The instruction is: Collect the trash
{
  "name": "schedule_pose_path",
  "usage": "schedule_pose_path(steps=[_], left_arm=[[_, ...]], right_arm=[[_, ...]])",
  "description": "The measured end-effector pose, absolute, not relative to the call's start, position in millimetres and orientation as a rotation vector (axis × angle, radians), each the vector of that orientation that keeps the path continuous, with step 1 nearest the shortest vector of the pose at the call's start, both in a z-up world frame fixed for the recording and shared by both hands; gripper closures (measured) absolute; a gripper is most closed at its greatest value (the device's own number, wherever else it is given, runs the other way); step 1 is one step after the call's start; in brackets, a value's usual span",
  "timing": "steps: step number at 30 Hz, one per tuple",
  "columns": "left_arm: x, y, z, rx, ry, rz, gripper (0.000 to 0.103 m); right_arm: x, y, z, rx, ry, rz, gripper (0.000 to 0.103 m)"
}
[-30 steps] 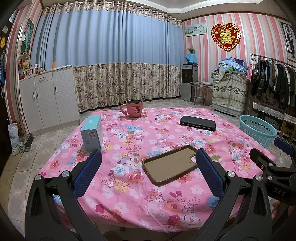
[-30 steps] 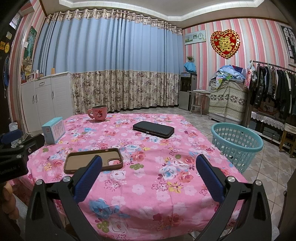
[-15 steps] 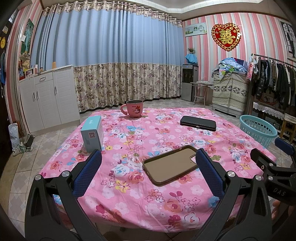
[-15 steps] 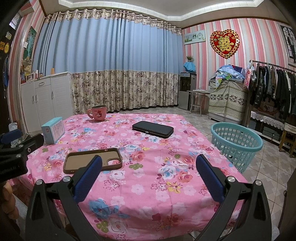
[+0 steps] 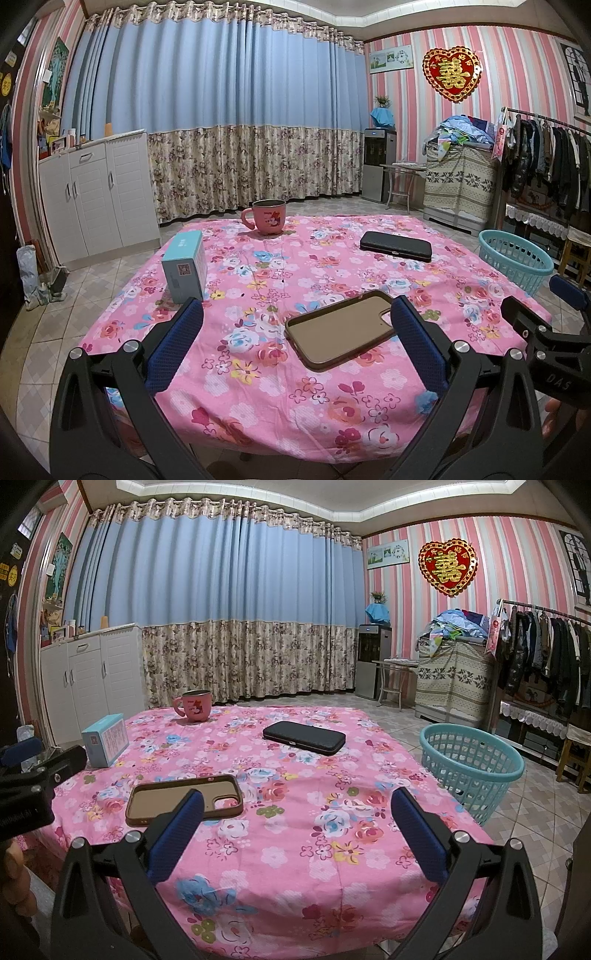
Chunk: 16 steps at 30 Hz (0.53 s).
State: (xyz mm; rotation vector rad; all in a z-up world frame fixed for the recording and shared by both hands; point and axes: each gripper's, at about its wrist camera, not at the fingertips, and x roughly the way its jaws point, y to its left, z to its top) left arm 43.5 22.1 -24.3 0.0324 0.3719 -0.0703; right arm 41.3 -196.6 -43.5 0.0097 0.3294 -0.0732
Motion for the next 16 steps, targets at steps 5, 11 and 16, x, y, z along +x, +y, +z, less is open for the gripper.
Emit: schedule_pose_path(steps=[5, 11, 16], left_arm=[[43.6, 22.5, -23.8, 0.028, 0.372, -0.071, 0.005], [45.1, 23.4, -24.4, 0.014, 0.385, -0.072, 0.005], [45.0, 23.4, -25.0, 0.021, 0.38, -0.073, 0.005]], right_arm=[[41.2, -196.8, -43.6, 0.01, 0.328, -0.074, 0.004], [41.5, -197.3, -43.3, 0.011, 0.329, -0.076, 0.004], [41.7, -197.9, -43.2, 0.011, 0.331, -0.077, 0.004]])
